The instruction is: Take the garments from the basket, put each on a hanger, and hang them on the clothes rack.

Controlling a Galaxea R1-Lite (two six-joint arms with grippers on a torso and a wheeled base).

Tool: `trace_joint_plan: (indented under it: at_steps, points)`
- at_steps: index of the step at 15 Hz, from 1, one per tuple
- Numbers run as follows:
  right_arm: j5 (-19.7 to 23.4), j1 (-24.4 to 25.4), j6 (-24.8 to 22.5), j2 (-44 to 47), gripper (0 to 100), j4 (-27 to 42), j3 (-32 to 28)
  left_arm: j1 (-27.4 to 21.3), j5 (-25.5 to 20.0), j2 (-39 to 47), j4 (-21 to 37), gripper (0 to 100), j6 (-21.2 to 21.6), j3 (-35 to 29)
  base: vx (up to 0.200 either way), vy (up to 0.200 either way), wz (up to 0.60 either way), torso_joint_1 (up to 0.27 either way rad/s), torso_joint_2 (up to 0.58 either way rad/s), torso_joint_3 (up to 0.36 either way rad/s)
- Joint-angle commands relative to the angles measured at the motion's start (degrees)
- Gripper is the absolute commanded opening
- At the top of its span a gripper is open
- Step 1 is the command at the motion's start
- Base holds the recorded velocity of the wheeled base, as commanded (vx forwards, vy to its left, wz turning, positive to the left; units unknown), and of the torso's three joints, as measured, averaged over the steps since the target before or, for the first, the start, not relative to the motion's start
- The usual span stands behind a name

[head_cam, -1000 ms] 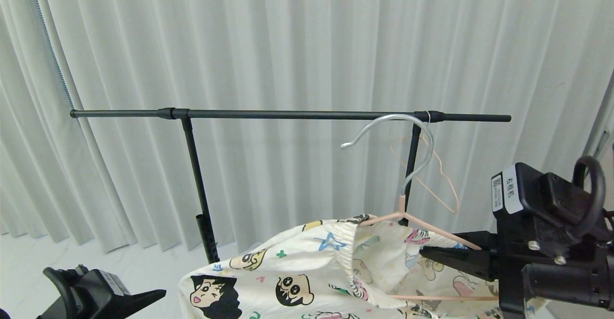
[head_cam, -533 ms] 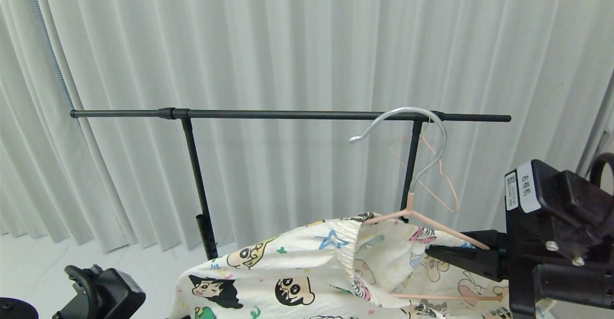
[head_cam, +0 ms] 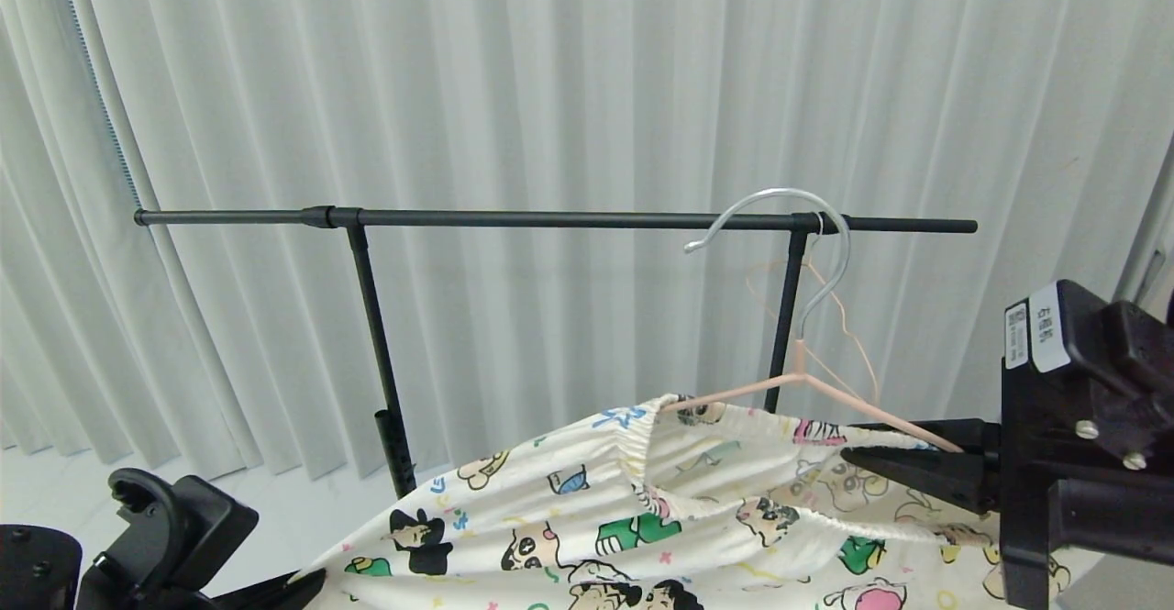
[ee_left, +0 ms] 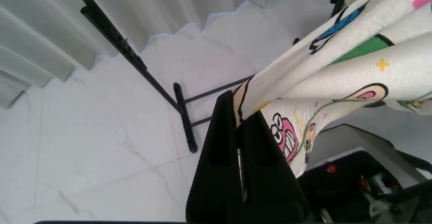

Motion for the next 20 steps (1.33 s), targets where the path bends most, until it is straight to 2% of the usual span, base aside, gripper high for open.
trace_joint_plan:
  at_steps: [1, 2, 3, 7, 11, 13, 17, 20]
  points:
    - [0.01, -0.08, -0.02, -0.07, 0, -0.08, 0.00, 0.14, 0.04, -0.03, -0.24, 0, 0.80, -0.49, 0.000, 0.000, 0.00, 0.000, 0.00, 0.000]
    - [0.01, -0.08, -0.02, 0.02, 0, -0.08, 0.00, 0.14, 0.04, -0.03, -0.24, 0, 0.89, -0.84, 0.000, 0.000, 0.00, 0.000, 0.00, 0.000]
    - [0.01, -0.08, -0.02, 0.02, 0, -0.08, 0.00, 0.14, 0.04, -0.03, -0.24, 100, 0.80, -1.19, 0.000, 0.000, 0.00, 0.000, 0.00, 0.000]
    - [-0.16, -0.70, -0.02, -0.07, 0, 0.09, 0.08, 0.05, -0.23, -1.88, -0.24, 100, 0.54, -2.77, 0.000, 0.000, 0.00, 0.000, 0.00, 0.000]
    - [-4.12, -2.54, -0.02, 0.02, 0, 0.27, 0.88, 0.14, -0.49, -5.57, -0.24, 100, -1.22, -4.53, 0.000, 0.000, 0.00, 0.000, 0.00, 0.000]
    - [-5.52, -4.39, -0.02, -0.07, 0, 0.36, 2.19, 0.14, -0.49, -5.75, -0.24, 100, -3.42, -8.22, 0.000, 0.000, 0.00, 0.000, 0.00, 0.000]
    - [-8.69, -6.85, 0.07, -0.07, 0, 0.45, 3.78, 0.14, -0.40, -5.57, -0.24, 100, -3.42, -9.89, 0.000, 0.000, 0.00, 0.000, 0.00, 0.000]
    - [-12.73, -7.82, 0.07, -0.07, 0, 1.41, 5.01, 0.14, -0.14, -5.40, -0.24, 100, -2.98, -9.72, 0.000, 0.000, 0.00, 0.000, 0.00, 0.000]
